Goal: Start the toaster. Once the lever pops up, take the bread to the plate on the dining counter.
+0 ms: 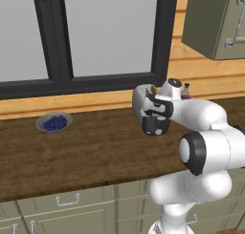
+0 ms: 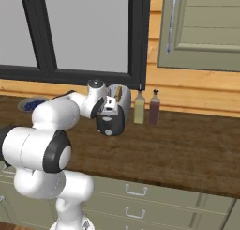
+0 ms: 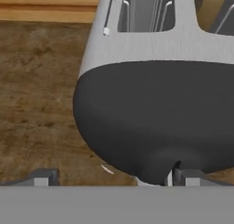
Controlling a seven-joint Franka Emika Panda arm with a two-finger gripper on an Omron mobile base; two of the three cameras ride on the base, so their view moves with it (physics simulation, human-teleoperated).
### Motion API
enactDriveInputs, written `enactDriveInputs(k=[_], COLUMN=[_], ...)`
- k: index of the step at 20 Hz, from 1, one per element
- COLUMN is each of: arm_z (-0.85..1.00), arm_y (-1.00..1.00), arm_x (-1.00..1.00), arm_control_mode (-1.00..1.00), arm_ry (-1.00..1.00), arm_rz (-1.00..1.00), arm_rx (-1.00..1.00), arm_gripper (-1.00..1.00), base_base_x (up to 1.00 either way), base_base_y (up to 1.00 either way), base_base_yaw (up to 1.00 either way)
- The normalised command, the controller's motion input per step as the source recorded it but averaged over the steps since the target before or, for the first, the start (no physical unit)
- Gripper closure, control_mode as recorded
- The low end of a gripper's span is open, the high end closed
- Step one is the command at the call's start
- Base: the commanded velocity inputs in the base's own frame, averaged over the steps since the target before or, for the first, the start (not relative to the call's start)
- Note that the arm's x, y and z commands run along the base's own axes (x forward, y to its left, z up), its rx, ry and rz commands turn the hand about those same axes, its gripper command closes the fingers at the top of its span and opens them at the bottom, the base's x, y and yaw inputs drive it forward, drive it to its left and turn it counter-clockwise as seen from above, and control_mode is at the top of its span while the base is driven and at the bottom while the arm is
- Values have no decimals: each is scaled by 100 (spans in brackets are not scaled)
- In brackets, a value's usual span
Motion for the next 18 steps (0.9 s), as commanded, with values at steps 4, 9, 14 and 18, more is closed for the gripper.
enactDriveInputs(k=[4,9,14,18], arm_z=[-70,-88,-85,-94], arm_y=[0,0,1,13], arm_x=[1,-30,-42,-43], arm_control_mode=[-100,-100,-100,-100], arm_ry=[0,0,0,0], arm_rz=[1,1,1,1], arm_rx=[0,0,0,0], arm_gripper=[-100,-100,-100,-100], base_base_x=[0,0,0,0], base_base_y=[0,0,0,0], base_base_yaw=[0,0,0,0])
